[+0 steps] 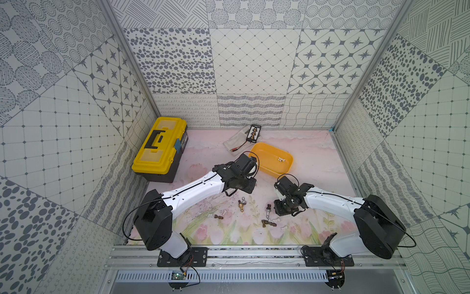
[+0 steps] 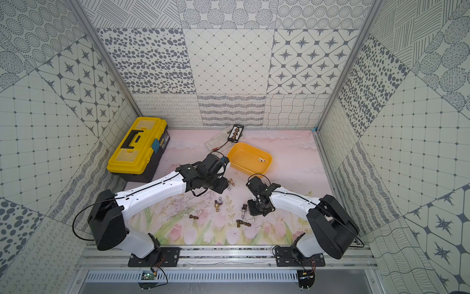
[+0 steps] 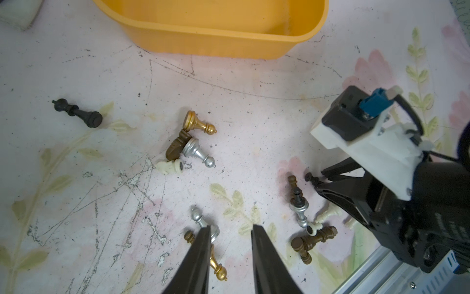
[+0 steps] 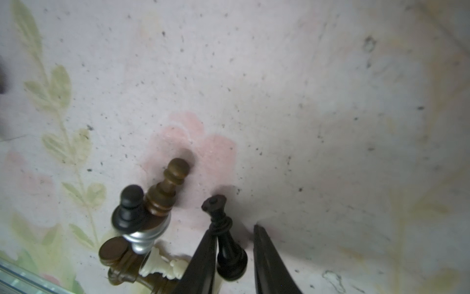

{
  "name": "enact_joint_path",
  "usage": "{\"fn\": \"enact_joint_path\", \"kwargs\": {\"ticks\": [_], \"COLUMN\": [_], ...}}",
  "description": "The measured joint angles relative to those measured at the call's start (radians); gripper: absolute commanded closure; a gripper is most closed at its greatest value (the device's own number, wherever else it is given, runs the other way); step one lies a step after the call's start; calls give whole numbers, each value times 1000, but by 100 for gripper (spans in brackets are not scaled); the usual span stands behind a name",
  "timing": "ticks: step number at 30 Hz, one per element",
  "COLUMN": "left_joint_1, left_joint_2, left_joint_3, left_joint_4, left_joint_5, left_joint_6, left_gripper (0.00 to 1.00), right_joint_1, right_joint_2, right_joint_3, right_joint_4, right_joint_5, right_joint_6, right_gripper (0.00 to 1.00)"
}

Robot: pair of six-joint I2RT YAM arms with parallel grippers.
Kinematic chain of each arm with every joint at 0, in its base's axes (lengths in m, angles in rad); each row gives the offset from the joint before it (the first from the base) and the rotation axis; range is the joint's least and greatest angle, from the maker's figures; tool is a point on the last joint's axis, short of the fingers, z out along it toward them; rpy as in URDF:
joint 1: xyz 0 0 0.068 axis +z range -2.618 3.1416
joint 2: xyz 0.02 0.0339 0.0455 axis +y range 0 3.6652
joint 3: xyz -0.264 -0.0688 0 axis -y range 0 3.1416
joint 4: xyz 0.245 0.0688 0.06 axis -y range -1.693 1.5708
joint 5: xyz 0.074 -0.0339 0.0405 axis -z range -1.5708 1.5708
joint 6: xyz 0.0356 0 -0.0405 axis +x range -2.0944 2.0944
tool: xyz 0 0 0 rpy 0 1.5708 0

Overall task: Put the chess pieces into the storage box
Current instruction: Pick up the chess piece at the center of the board.

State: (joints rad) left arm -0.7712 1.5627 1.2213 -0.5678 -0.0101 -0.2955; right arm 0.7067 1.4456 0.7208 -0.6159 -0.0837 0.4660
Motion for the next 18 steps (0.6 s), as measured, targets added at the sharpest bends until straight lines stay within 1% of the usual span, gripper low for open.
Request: {"fn": "enact_joint_path", "kwargs": {"ticks": [4, 6, 9, 13, 18], "left_joint_1": [0, 0, 0, 0, 0], "left_joint_2": [0, 1, 4, 7, 6], "left_joint_3": [-18, -21, -21, -27, -53], "left_joint_4": [18, 25, 33, 51, 78], "left_joint_5": [0, 0, 0, 0, 0], "left_joint_6": [0, 0, 0, 5, 20], "left_gripper": [67, 67, 67, 68, 68], "right_joint_1": [0, 0, 0, -10, -41], "right_joint_2": [0, 0, -15, -90, -142], "right_joint_3": [7, 11, 12, 27, 111], "right_joint_4": [0, 2, -1, -4, 7], "right_joint_5": [17, 26, 41, 55, 78], "right_joint_6": [15, 21, 33, 58, 65], "right_gripper": [86, 89, 91, 93, 93]}}
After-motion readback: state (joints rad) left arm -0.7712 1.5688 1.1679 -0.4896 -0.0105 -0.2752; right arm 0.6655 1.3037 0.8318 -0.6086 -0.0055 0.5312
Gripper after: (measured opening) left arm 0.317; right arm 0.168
